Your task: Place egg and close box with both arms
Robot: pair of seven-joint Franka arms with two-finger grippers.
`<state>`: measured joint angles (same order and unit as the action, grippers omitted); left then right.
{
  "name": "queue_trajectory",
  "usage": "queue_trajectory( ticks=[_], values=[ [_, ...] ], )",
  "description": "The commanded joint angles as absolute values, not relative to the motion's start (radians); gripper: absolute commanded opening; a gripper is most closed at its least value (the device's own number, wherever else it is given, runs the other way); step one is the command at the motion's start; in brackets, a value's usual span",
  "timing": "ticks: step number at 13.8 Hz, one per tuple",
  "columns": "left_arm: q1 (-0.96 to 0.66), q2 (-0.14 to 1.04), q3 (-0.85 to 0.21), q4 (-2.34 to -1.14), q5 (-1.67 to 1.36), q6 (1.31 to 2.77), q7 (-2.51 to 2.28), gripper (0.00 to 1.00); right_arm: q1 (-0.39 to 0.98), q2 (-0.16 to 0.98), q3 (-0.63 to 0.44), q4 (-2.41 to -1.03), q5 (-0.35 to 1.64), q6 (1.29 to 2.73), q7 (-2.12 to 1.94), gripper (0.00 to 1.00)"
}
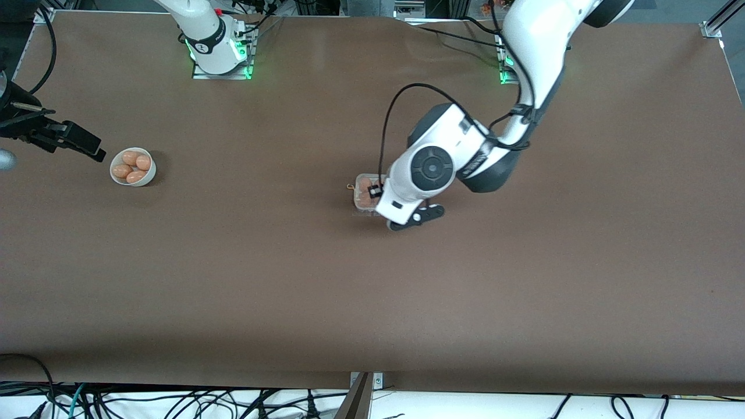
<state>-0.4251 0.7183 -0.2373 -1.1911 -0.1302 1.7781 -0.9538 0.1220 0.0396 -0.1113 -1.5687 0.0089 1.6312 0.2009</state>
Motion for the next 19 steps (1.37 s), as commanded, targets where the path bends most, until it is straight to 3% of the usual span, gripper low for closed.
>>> queue_trajectory(
  ticks=[1,5,9,16,19],
  values=[
    [-0.378,0.683,-0.210,-1.076,-0.098,1.713,-0.953,1.00,0.120,0.037,-0.109,-1.566,0.009,1.634,0.201,1.00],
    [-0.232,0.606,-0.204,-1.048,-0.094,1.704,-0.841,0.99,0.120,0.037,-0.109,-1.566,0.009,1.635,0.202,1.00],
    [-0.143,0.561,-0.206,-1.048,0.127,1.533,-0.582,1.00,0.120,0.037,-0.109,-1.566,0.011,1.635,0.201,1.00],
    [0.043,0.499,-0.201,-1.051,0.135,1.439,-0.209,1.00,0.120,0.037,-0.109,-1.566,0.011,1.635,0.201,1.00],
    [0.066,0.421,-0.163,-1.145,0.127,1.450,-0.040,1.00,0.120,0.037,-0.109,-1.566,0.011,1.635,0.201,1.00]
  ],
)
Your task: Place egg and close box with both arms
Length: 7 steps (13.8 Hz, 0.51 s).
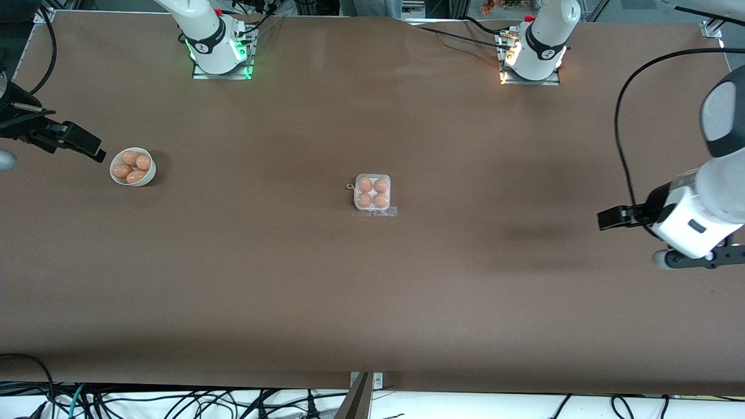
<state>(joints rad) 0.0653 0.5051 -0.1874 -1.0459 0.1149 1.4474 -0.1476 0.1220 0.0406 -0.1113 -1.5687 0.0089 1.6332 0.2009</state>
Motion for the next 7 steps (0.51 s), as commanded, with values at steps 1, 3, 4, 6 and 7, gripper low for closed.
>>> queue_trajectory(
  ticks=[1,3,4,6,7],
  values=[
    [0.066,0.382,-0.140,-1.193,0.102,1.465,-0.005,1.00,0.120,0.037,-0.109,-1.566,0.011,1.635,0.201,1.00],
    [0.057,0.319,-0.076,-1.261,0.028,1.497,0.003,1.00,0.120,0.037,-0.109,-1.566,0.011,1.635,0.201,1.00],
    [0.051,0.290,-0.055,-1.288,0.006,1.512,0.003,1.00,0.120,0.037,-0.109,-1.566,0.009,1.635,0.201,1.00],
    [0.048,0.220,-0.054,-1.379,0.003,1.537,0.003,1.00,0.120,0.037,-0.109,-1.566,0.011,1.635,0.201,1.00],
    [0.043,0.198,-0.054,-1.402,0.003,1.537,0.003,1.00,0.120,0.037,-0.109,-1.566,0.009,1.635,0.201,1.00]
  ],
)
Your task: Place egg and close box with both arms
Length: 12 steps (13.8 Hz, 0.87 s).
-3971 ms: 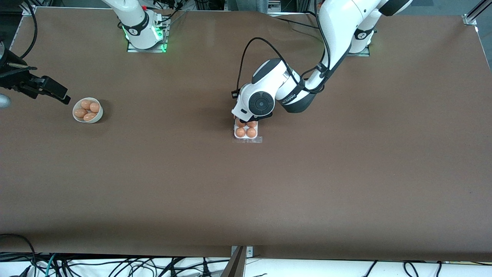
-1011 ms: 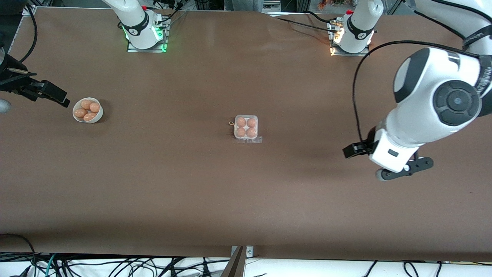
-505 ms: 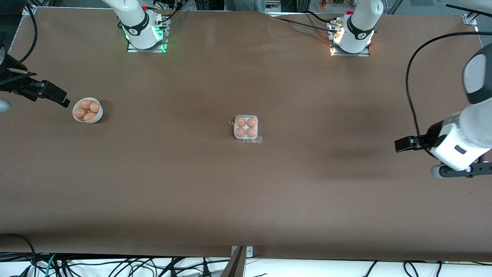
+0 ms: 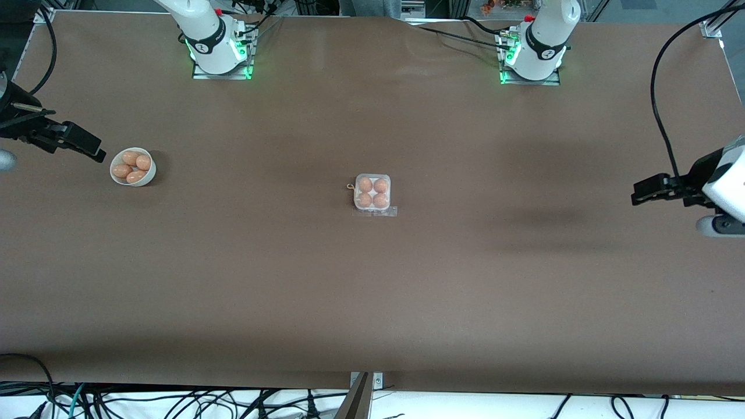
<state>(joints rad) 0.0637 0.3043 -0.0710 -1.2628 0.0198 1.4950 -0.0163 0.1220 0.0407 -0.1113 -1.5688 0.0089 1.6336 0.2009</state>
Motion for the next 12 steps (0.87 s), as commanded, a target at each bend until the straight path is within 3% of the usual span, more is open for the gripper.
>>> queue_trajectory(
  ticks=[1,4,12],
  values=[
    [0.035,0.183,-0.054,-1.419,0.003,1.537,-0.003,1.00,0.120,0.037,-0.109,-1.566,0.011,1.635,0.201,1.00],
    [0.011,0.147,-0.052,-1.489,0.003,1.555,-0.012,1.00,0.120,0.037,-0.109,-1.566,0.011,1.635,0.201,1.00],
    [0.011,0.135,-0.040,-1.494,0.002,1.549,0.000,1.00,0.120,0.037,-0.109,-1.566,0.011,1.635,0.201,1.00]
  ],
)
